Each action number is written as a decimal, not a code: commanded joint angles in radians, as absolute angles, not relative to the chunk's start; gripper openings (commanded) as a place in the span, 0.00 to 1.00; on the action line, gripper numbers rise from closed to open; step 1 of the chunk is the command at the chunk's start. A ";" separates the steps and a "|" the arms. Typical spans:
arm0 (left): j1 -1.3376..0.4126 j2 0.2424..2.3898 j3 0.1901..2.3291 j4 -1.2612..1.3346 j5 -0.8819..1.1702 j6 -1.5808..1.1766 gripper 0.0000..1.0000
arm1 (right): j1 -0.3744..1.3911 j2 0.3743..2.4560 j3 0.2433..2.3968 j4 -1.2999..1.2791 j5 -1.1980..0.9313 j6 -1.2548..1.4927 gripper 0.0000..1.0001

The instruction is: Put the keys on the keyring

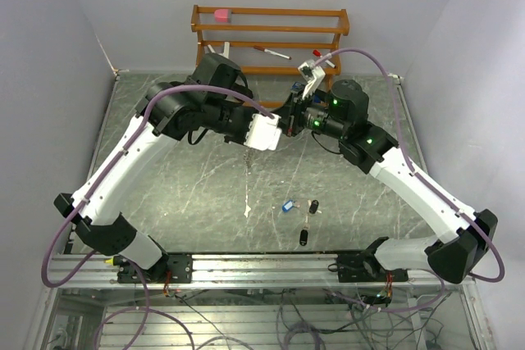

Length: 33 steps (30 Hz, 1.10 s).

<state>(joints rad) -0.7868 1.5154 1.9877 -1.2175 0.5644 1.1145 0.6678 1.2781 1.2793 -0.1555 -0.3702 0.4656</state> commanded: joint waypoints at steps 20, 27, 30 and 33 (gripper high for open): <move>-0.592 1.404 1.885 -0.865 0.133 0.743 0.38 | 0.590 1.318 1.286 -0.290 -0.473 0.342 0.00; -0.457 1.353 1.805 -0.775 0.111 0.608 0.41 | 0.589 1.455 1.269 -0.246 -0.457 0.304 0.00; -0.414 1.340 1.792 -0.764 0.134 0.579 0.42 | 0.598 1.552 1.256 -0.165 -0.504 0.316 0.00; -0.384 1.324 1.780 -0.762 0.148 0.558 0.43 | 0.628 1.667 1.265 -0.110 -0.513 0.308 0.00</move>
